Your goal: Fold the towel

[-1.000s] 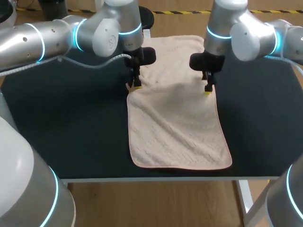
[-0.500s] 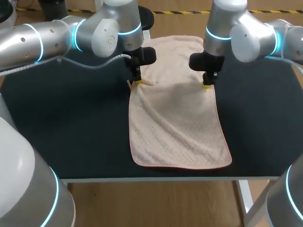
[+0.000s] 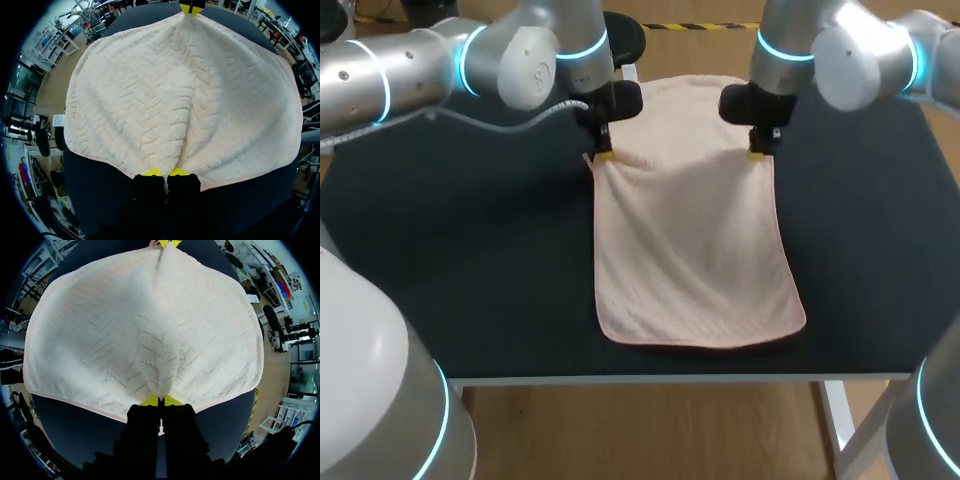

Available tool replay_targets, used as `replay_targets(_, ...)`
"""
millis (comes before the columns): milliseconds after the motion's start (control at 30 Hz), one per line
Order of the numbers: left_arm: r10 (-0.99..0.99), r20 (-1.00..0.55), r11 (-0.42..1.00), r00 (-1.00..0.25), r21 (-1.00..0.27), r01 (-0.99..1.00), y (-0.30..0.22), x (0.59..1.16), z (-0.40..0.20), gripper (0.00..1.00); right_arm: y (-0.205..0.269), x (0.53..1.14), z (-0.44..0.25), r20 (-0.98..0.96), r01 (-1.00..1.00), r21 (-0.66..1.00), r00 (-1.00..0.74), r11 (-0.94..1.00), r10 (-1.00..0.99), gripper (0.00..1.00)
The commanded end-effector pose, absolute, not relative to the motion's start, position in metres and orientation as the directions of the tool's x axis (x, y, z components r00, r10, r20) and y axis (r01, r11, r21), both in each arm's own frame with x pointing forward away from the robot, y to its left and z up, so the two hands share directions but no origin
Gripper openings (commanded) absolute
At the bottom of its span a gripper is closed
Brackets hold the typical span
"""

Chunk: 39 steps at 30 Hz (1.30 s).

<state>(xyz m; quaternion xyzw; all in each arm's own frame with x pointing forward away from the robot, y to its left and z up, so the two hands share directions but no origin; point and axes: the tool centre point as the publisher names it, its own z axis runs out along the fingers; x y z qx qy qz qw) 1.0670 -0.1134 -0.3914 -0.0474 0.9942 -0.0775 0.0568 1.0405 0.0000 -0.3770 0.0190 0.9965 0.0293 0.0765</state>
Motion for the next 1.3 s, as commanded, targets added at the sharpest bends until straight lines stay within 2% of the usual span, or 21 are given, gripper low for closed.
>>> replay_targets(33,-0.109,-0.120,0.983,-0.987,-0.161,-0.089,-0.106,1.077,-0.378,0.00,-0.015,1.030,-0.348,-0.192,0.043,0.084,-0.980,0.996,0.059,0.00)
replay_targets(300,-0.114,-0.226,0.984,-0.967,-0.163,-0.078,-0.100,1.093,-0.329,0.00,-0.010,1.041,-0.308,-0.278,0.019,0.096,-0.960,0.995,0.046,0.00)
replay_targets(833,-0.163,-0.453,0.986,-0.876,-0.116,-0.124,-0.079,1.126,-0.224,0.00,0.007,1.088,-0.156,-0.543,-0.052,0.085,-0.840,0.995,0.002,0.00)
replay_targets(1300,-0.171,-0.585,0.985,-0.793,-0.081,-0.153,-0.086,1.154,-0.159,0.00,0.012,1.124,-0.094,-0.651,-0.051,0.074,-0.759,0.996,0.010,0.00)
